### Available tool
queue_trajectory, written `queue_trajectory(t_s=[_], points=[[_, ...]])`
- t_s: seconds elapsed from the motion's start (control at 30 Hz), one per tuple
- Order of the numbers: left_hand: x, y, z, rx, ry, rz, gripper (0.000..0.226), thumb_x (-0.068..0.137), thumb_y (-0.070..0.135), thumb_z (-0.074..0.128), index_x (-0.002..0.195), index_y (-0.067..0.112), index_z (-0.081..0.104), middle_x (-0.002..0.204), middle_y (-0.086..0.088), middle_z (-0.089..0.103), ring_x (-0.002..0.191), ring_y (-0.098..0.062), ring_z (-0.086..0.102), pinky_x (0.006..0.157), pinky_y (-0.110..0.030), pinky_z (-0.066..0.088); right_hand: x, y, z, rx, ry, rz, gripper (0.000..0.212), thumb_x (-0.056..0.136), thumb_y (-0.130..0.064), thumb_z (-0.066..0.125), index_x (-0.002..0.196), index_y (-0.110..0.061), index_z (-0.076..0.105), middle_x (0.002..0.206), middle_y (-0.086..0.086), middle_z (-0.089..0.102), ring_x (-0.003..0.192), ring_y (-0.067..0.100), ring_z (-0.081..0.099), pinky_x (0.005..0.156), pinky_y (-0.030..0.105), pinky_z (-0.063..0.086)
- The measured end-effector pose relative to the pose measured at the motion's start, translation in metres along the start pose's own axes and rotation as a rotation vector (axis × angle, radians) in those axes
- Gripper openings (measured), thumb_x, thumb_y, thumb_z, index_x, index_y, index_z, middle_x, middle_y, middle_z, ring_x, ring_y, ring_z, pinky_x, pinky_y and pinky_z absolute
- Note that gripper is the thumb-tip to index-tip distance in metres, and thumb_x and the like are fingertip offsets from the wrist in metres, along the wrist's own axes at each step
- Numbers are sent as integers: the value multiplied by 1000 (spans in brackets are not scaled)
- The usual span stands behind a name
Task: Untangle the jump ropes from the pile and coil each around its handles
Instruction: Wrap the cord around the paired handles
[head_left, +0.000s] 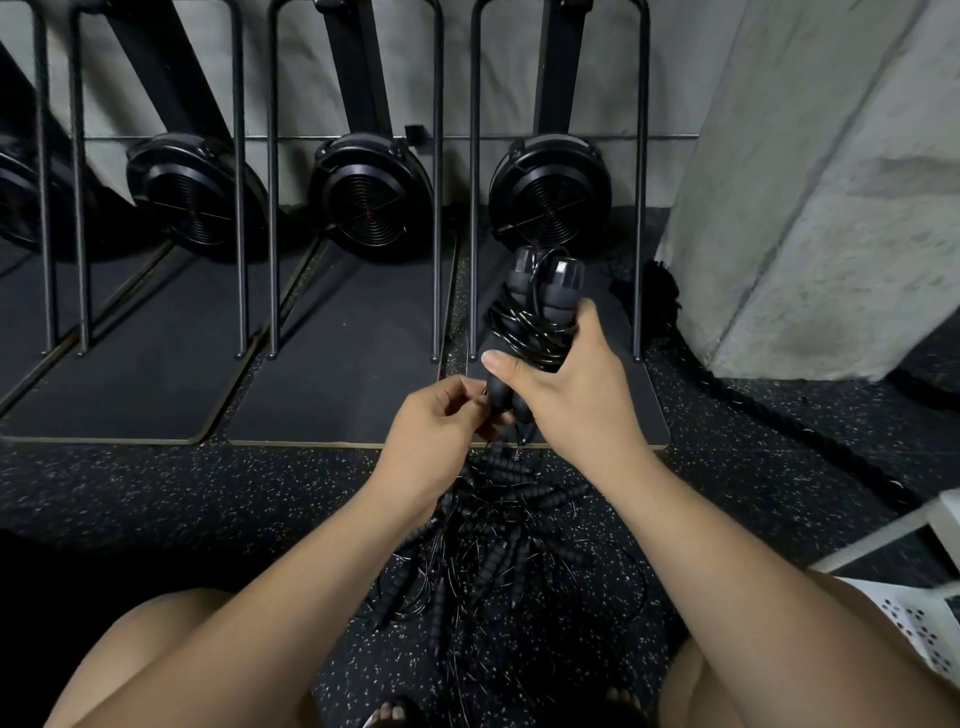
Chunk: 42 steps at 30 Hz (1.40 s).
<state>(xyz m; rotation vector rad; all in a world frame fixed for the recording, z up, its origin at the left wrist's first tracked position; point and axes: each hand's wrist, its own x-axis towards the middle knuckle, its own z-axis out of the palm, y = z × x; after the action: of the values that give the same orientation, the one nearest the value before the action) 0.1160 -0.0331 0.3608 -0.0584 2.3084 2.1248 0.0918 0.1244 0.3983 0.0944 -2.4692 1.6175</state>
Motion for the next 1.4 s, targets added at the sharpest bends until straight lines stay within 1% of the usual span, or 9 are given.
queue_trajectory(t_s=[0.13, 0.3, 0.47, 0.53, 0.7, 0.93, 1.1, 1.23, 1.4], points=[[-1, -4, 3, -6, 8, -43, 25, 109, 3, 53, 94, 8, 72, 91, -16, 79, 88, -34, 75, 96, -49, 60, -2, -1, 4, -71, -5, -26, 56, 85, -39, 91, 116, -29, 46, 96, -22, 68, 84, -23, 60, 67, 0, 43], [-1, -2, 7, 25, 55, -89, 30, 105, 2, 54, 85, 14, 73, 85, -9, 79, 80, -23, 73, 92, -48, 58, -4, -2, 10, -163, -1, -75, 55, 85, -41, 89, 110, -30, 41, 95, -19, 68, 87, -6, 64, 69, 12, 48], [3, -6, 0, 34, 49, -135, 23, 103, 9, 60, 99, 15, 81, 95, -9, 82, 99, -37, 77, 100, -57, 58, -6, 0, 16, -235, -60, -126, 59, 81, -42, 91, 109, -32, 40, 99, -14, 71, 94, 11, 70, 81, 39, 60], [5, -5, -4, -23, 39, -183, 22, 102, 4, 59, 100, 9, 80, 95, -12, 82, 96, -37, 76, 97, -51, 59, -5, 0, 16, -267, -116, -123, 59, 83, -45, 90, 110, -34, 40, 102, -14, 72, 95, 10, 72, 81, 39, 62], [10, 6, -18, -204, -50, -335, 25, 101, -4, 51, 106, -4, 75, 85, -21, 75, 63, -16, 58, 61, -28, 41, -1, 1, 4, -163, -256, -34, 56, 86, -37, 91, 123, -35, 49, 101, -20, 73, 84, -15, 67, 68, 4, 45], [17, 12, -19, -156, -42, -364, 24, 98, -5, 54, 91, -1, 76, 80, -19, 73, 59, -16, 51, 57, -29, 31, -5, 5, 15, -326, -220, -131, 56, 86, -38, 87, 111, -43, 38, 97, -11, 69, 90, 17, 70, 77, 41, 59], [18, 16, -28, -162, -43, -352, 23, 96, -5, 55, 89, -2, 77, 83, -23, 74, 60, -16, 49, 59, -31, 29, -2, 1, 12, -302, -267, -70, 55, 88, -42, 84, 118, -47, 38, 92, -10, 71, 82, 14, 70, 71, 34, 54], [24, 16, -41, -276, -33, -479, 21, 99, -1, 51, 91, 6, 69, 79, -15, 71, 57, -11, 47, 55, -23, 34, 0, -4, 5, -239, -422, 44, 68, 89, -37, 87, 138, -47, 41, 117, -18, 72, 75, 13, 73, 59, 31, 58], [25, 9, -46, -251, -79, -474, 14, 98, 0, 56, 93, 5, 68, 85, -18, 69, 58, -11, 50, 50, -21, 38, 2, 6, 4, -99, -486, 139, 66, 85, -33, 89, 139, -45, 53, 120, -20, 75, 94, 12, 76, 49, 25, 54]])
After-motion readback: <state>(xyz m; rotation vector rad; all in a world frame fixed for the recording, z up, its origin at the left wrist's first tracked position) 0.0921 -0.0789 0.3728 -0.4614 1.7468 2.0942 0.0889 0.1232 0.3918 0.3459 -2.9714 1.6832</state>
